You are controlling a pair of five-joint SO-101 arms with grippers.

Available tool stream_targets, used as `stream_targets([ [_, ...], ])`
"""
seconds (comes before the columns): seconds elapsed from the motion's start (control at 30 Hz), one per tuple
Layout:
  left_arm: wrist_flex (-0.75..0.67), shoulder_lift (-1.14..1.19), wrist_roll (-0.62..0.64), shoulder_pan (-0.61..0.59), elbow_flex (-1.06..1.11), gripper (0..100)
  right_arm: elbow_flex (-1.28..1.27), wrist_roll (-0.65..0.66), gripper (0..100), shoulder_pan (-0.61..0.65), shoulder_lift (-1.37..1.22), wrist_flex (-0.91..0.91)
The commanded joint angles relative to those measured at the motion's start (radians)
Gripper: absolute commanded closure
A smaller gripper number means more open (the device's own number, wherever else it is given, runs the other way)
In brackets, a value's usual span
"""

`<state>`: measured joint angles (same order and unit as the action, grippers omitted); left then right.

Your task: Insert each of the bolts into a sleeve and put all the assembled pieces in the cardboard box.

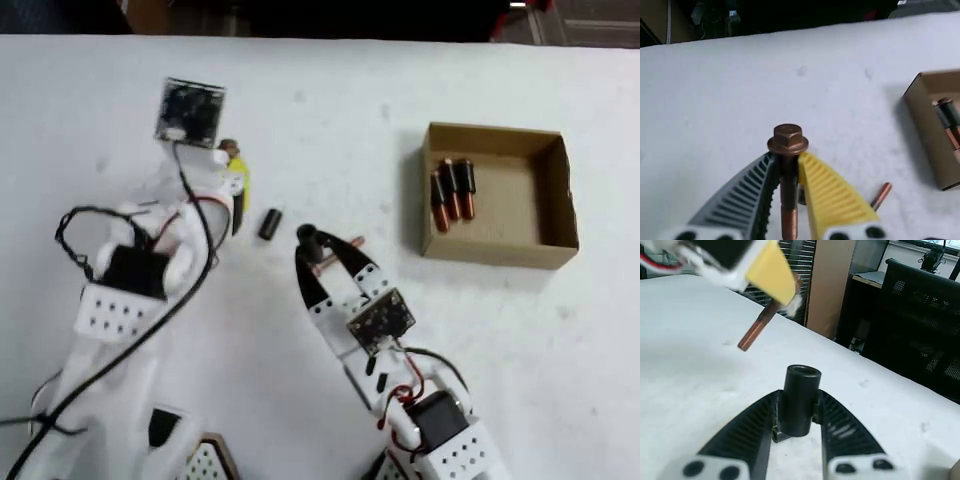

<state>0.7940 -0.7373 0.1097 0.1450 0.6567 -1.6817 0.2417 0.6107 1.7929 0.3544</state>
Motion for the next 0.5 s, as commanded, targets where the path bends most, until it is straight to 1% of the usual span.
stream_targets([
  [0.0, 0.005, -0.119, 0.083, 0.041, -0.041, 98, -0.009, -0.011, 98.1, -0.010, 0.005, 0.001],
  [0.2, 0.005, -0.216, 0.094, 0.051, -0.041, 98, -0.009, -0.011, 98.1, -0.010, 0.005, 0.001],
  [0.37, 0.002, -0.266, 0.087, 0.168, -0.040, 98, -0.009, -0.011, 98.1, -0.010, 0.005, 0.001],
  [0.47, -0.041, -0.278, 0.086, 0.234, -0.040, 98, -0.009, -0.011, 98.1, -0.010, 0.005, 0.001],
])
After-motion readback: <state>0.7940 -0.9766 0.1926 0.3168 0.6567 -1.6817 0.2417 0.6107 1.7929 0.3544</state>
